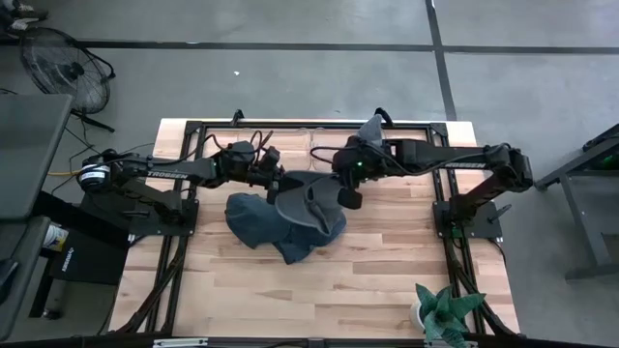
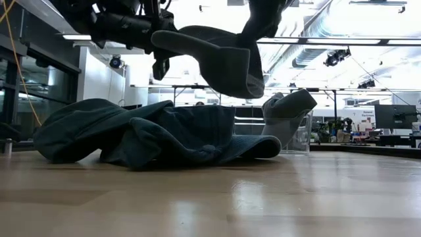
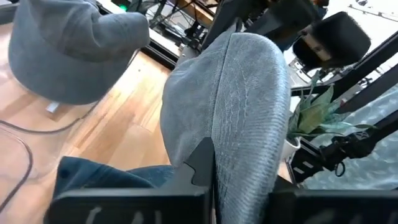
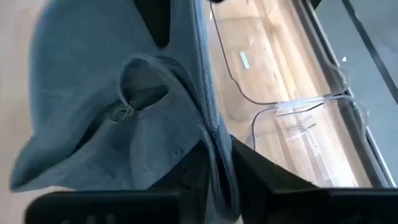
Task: Pick & Place hat
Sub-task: Put the gray cap into the right transparent bin
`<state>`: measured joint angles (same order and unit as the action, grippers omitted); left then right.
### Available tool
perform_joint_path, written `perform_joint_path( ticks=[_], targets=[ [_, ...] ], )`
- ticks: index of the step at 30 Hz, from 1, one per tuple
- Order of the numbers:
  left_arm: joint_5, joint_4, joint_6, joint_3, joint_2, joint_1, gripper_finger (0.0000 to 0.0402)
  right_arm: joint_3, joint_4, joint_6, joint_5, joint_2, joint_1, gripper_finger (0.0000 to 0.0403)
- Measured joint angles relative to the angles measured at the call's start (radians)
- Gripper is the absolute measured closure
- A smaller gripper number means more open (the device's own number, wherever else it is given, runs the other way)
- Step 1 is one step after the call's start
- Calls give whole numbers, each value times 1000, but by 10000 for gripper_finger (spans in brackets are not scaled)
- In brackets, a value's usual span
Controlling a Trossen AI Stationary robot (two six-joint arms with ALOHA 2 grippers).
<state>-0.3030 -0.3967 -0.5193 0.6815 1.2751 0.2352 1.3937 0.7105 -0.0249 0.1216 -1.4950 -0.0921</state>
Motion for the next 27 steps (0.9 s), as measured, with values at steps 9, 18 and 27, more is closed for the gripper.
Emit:
perform_joint_path(
  ticks=[9, 18, 27],
  targets=[
    [6, -57, 24, 3, 0, 0, 398, 0, 2, -24, -1, 135, 0, 271],
    [17, 91, 301, 178, 0, 0, 398, 0, 21, -169, -40, 274, -21, 229],
    [149, 417, 702, 377, 0, -1, 398, 0, 85, -280, -67, 396, -96, 226]
  ],
)
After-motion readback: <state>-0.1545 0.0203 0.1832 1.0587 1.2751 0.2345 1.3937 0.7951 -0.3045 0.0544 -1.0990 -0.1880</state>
